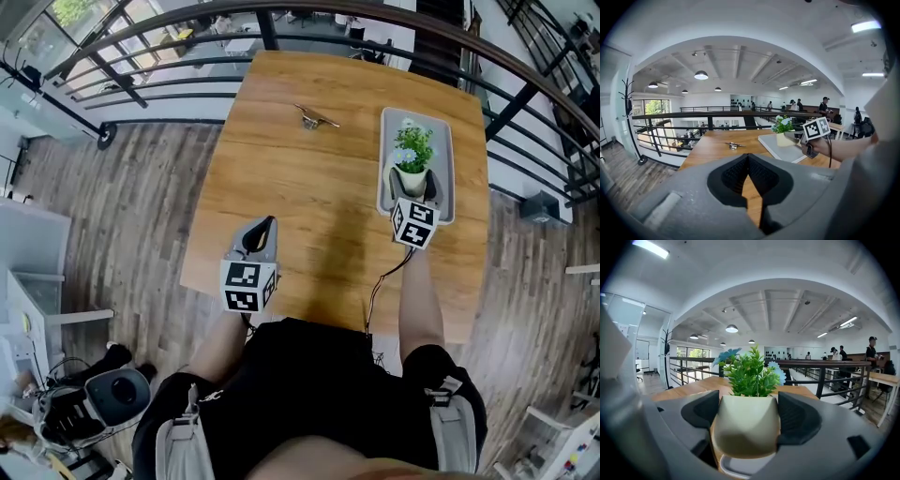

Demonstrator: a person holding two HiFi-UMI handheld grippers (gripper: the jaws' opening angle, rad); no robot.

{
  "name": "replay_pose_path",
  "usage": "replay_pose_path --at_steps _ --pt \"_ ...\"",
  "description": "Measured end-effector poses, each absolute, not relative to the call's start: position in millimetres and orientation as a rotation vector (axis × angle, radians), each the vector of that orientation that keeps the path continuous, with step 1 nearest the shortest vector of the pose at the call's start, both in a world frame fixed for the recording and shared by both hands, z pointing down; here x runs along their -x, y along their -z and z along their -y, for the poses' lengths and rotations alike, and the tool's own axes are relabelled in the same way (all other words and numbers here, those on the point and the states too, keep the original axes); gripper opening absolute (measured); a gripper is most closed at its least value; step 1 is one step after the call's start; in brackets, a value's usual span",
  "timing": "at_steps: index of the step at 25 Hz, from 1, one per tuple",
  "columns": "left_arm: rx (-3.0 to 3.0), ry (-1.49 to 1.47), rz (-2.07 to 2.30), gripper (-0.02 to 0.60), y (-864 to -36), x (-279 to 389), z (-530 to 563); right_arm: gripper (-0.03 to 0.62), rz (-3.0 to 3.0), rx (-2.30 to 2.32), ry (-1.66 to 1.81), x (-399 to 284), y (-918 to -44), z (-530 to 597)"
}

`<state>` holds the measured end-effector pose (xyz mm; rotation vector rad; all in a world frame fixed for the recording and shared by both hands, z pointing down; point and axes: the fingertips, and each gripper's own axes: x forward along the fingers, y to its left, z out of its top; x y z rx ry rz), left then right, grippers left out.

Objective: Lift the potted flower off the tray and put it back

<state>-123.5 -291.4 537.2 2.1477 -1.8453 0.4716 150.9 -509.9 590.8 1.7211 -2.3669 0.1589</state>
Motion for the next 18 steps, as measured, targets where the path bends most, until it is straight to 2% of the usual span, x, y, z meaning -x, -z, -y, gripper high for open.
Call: replay_pose_path --at_steps 18 --pt "-2.123 -0.482 1.848 0.012 -549.2 128.7 297.3 0.383 2.202 -1.728 -0.293 -168.2 -684.3 524.6"
